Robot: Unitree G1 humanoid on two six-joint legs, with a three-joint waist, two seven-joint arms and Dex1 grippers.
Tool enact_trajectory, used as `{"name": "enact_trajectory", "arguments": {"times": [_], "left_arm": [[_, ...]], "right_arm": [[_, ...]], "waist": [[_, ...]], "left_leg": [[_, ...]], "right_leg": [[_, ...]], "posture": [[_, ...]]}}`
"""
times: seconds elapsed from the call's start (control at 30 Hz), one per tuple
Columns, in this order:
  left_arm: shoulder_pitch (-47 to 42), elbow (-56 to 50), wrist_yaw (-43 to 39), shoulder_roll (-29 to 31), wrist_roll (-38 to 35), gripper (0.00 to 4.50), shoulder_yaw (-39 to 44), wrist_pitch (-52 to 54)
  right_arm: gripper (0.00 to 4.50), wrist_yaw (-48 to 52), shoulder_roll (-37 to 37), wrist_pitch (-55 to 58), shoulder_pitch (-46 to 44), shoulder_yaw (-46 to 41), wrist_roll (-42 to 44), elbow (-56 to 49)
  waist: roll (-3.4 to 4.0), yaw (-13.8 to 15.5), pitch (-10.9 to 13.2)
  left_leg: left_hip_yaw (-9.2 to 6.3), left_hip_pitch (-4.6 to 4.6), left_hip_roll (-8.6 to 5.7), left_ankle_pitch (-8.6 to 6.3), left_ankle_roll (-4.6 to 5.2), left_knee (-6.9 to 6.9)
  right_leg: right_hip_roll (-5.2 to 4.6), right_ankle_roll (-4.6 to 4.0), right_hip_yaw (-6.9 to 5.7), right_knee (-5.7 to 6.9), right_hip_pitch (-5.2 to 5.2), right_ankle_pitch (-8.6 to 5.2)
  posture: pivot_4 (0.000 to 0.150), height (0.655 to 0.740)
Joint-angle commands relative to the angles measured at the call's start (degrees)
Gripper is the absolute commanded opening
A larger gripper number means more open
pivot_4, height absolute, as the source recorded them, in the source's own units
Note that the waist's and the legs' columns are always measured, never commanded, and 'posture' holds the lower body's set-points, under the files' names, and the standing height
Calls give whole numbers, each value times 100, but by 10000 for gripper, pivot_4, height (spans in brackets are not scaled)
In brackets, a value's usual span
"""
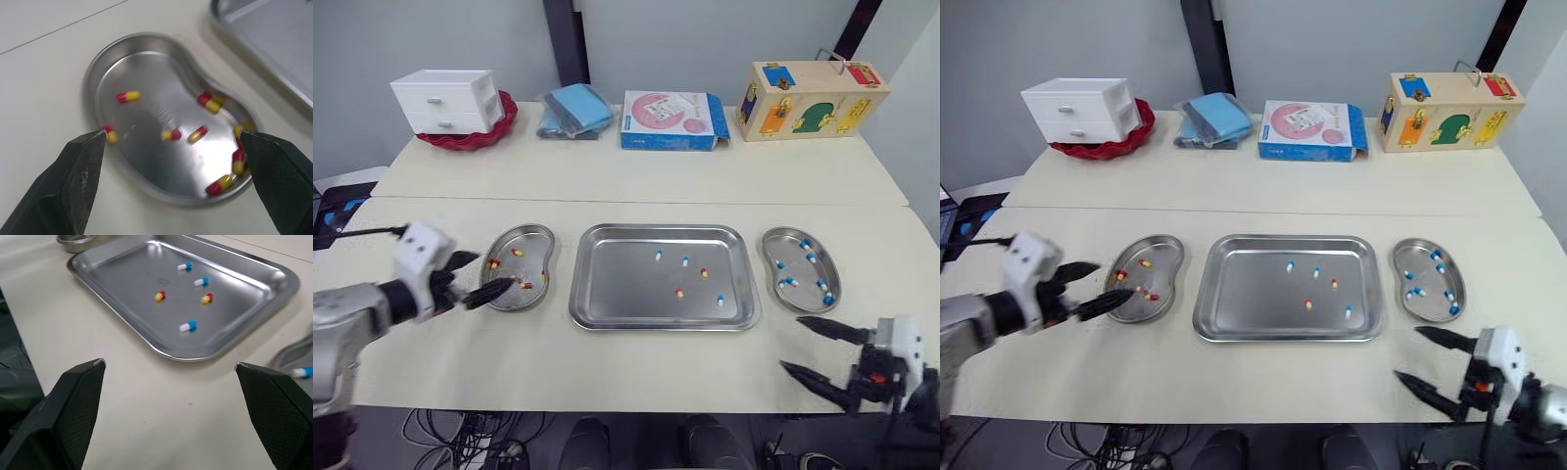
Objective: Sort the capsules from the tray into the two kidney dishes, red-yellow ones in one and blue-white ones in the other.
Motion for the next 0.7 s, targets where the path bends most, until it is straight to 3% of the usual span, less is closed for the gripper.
{"name": "enact_trajectory", "arguments": {"times": [0.03, 0.3, 0.7], "left_arm": [[441, 648, -385, 198, 201, 44940, 611, -1059], [658, 2011, -658, 515, 472, 44940, 746, -2267], [775, 1900, -643, 474, 377, 44940, 716, -2236]], "right_arm": [[45000, 100, -484, 609, 49, -804, -58, 317], [45000, 517, -1031, 584, -356, -1026, -783, 1745], [45000, 930, -1001, 459, -817, -960, -1094, 2110]], "waist": [[-12, 15, 1], [-34, 43, 3], [-26, 1, 7]], "left_leg": [[4, 0, -2, 0, 0, 0], [5, -9, 0, -2, 2, -3], [7, -9, 4, -2, 2, -9]], "right_leg": [[-2, 1, 3, -2, 0, 0], [-2, 3, -1, -35, 2, 1], [-1, 3, -1, -33, -1, 1]], "posture": [[1500, 7400], [1500, 7400], [1500, 7400]]}}
